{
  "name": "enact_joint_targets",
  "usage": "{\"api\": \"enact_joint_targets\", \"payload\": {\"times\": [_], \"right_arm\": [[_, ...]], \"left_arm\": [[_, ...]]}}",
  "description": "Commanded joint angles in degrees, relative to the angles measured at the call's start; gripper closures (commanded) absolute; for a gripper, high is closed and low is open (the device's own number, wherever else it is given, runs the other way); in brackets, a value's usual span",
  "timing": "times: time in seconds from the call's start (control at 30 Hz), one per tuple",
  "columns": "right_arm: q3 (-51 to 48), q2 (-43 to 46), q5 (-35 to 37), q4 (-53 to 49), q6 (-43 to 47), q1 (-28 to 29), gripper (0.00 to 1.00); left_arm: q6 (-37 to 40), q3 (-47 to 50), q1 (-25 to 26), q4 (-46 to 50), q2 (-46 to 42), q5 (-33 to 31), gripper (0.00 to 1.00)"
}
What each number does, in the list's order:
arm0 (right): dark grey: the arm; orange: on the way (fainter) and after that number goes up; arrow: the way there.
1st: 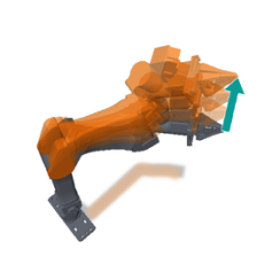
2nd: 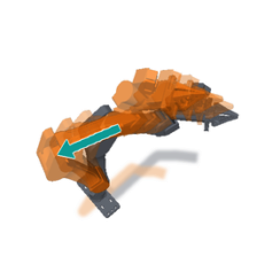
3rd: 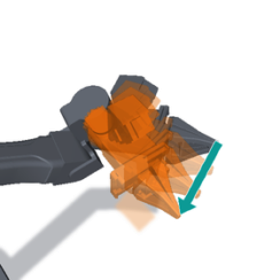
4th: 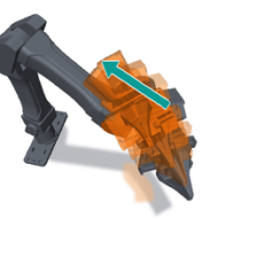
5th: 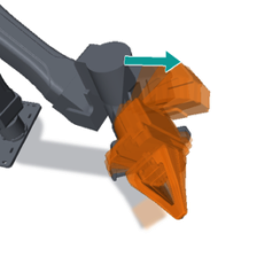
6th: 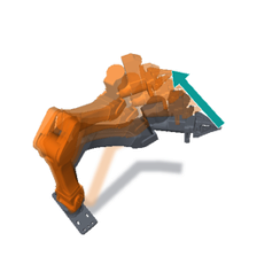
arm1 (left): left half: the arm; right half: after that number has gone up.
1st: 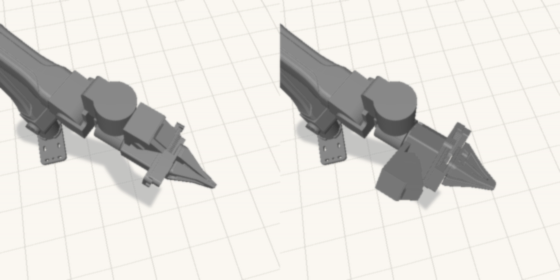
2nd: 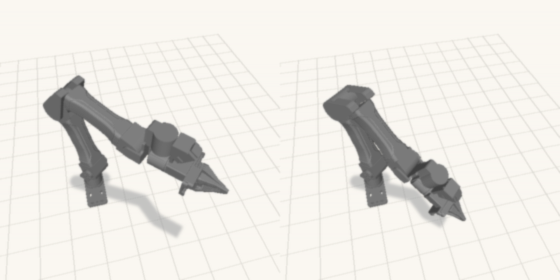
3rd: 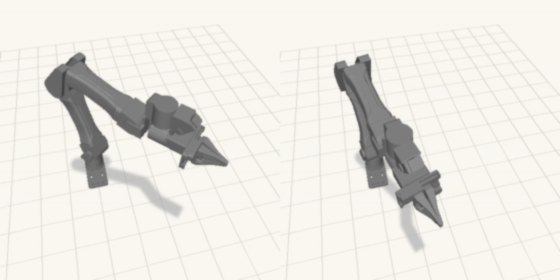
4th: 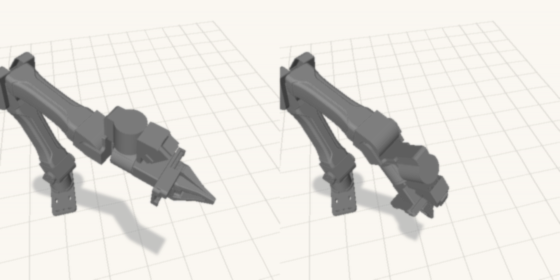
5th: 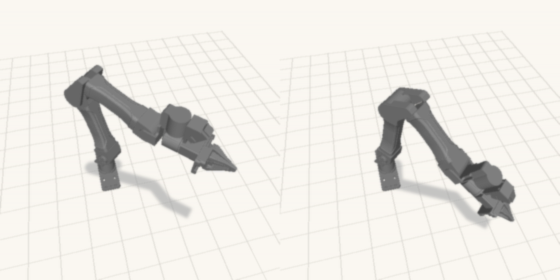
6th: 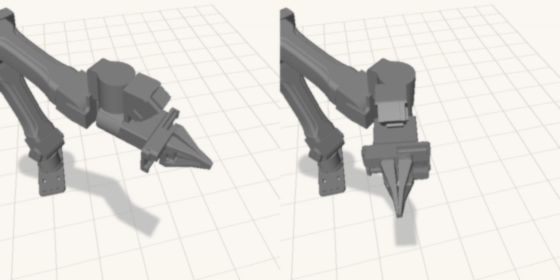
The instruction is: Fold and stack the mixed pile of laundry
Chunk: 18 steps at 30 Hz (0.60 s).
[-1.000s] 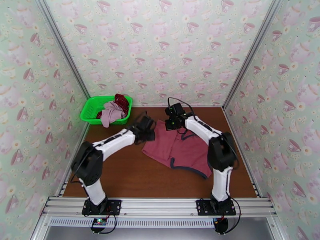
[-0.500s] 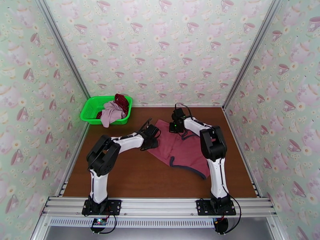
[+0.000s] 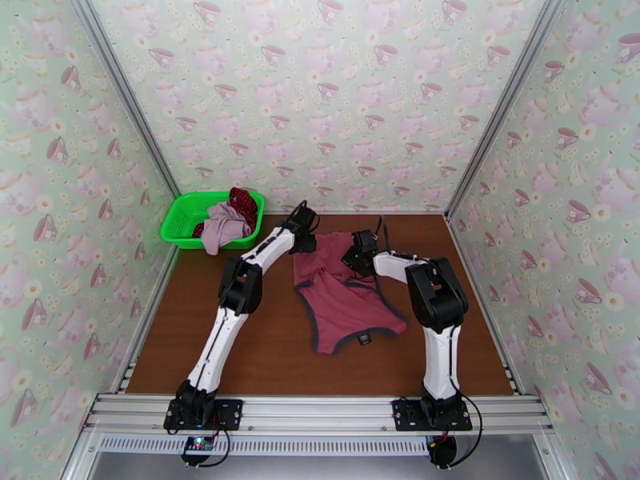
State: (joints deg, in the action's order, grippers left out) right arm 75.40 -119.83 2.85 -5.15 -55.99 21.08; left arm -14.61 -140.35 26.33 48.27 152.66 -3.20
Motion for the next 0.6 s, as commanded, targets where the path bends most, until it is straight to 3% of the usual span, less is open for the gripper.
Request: {"api": "enact_joint_targets", "payload": {"times": [0.0,0.2,0.3,0.4,0.47,0.57], "right_arm": [[-3.78,-0.56,9.17,5.67,-13.96,-0.08,1.0],[-2.45,-1.99,11.3,7.26,-17.52,0.18,1.0],[-1.59,-0.48,11.04,7.34,-14.76,0.36,1.0],[-0.48,3.46,9.19,8.49,-7.14,0.36,0.98],[0.53,7.09,6.43,8.84,0.58,0.36,0.91],[0.55,14.55,2.8,5.62,12.25,0.45,0.81]], "left_arm": [[6.46,-3.42,0.31,8.8,3.53,1.52,0.79],[7.78,2.32,0.14,4.6,-1.21,2.13,0.76],[7.09,5.76,-0.02,0.79,-5.86,0.81,0.65],[6.44,5.6,-0.18,-1.4,-11.28,-1.15,0.52],[6.43,6.15,-0.22,-3.48,-15.97,-2.93,0.41],[6.75,10.06,-0.05,-7.83,-25.0,-3.94,0.31]]}}
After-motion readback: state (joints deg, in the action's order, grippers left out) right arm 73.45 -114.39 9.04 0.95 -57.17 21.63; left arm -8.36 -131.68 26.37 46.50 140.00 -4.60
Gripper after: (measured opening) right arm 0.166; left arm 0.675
